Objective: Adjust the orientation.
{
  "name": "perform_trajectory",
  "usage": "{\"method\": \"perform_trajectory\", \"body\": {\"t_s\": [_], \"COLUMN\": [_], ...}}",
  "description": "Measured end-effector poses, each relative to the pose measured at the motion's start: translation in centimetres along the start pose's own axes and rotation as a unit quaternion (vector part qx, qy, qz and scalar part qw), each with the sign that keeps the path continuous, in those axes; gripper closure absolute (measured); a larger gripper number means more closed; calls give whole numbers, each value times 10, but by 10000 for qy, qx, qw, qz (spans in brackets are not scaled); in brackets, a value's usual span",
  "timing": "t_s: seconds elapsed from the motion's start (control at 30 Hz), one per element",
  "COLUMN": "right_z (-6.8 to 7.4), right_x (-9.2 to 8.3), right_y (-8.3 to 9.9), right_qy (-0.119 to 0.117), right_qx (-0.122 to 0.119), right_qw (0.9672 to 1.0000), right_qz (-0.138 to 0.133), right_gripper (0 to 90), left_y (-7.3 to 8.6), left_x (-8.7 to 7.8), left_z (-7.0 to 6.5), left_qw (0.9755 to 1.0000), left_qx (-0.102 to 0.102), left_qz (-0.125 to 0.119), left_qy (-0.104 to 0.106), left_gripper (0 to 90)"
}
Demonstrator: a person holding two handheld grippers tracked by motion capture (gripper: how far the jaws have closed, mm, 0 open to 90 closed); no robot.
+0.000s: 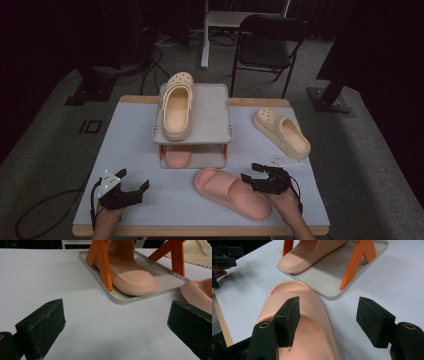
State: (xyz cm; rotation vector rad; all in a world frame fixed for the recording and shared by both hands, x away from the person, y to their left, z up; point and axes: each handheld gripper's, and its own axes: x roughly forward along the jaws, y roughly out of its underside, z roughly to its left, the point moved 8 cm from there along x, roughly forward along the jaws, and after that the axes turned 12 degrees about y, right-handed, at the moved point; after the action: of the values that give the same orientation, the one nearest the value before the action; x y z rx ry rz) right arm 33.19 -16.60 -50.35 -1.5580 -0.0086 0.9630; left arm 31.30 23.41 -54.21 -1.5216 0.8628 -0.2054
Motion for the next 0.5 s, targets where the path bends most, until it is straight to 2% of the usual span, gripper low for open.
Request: {"method": "perform_trajectory", "body": {"t_s": [0.13, 0.3, 0.4, 0.47, 0.5], "right_z": [0, 2, 7, 8, 9], "right_x": [2, 9, 18, 21, 22], "right_y": [8, 18, 23, 24, 24], "right_qy": [-51, -71, -79, -87, -121], "right_qx": [7, -105, -399, -498, -525], "right_qw": [9999, 9996, 9986, 9981, 9978], "right_qz": [96, 258, 340, 357, 381], "right_gripper": [370, 388, 430, 446, 484], "left_y": [0, 0, -1, -1, -1], "left_x": [0, 0, -1, -1, -1], "left_z": [0, 0, 0, 0, 0], "left_qw": [10000, 10000, 10000, 10000, 10000], "left_qx": [0, -16, 5, -1, -5], "left_qz": [2, -21, -34, -39, -24], "left_qy": [3, 6, -2, 3, -1], "left_gripper": [14, 15, 15, 14, 14]}}
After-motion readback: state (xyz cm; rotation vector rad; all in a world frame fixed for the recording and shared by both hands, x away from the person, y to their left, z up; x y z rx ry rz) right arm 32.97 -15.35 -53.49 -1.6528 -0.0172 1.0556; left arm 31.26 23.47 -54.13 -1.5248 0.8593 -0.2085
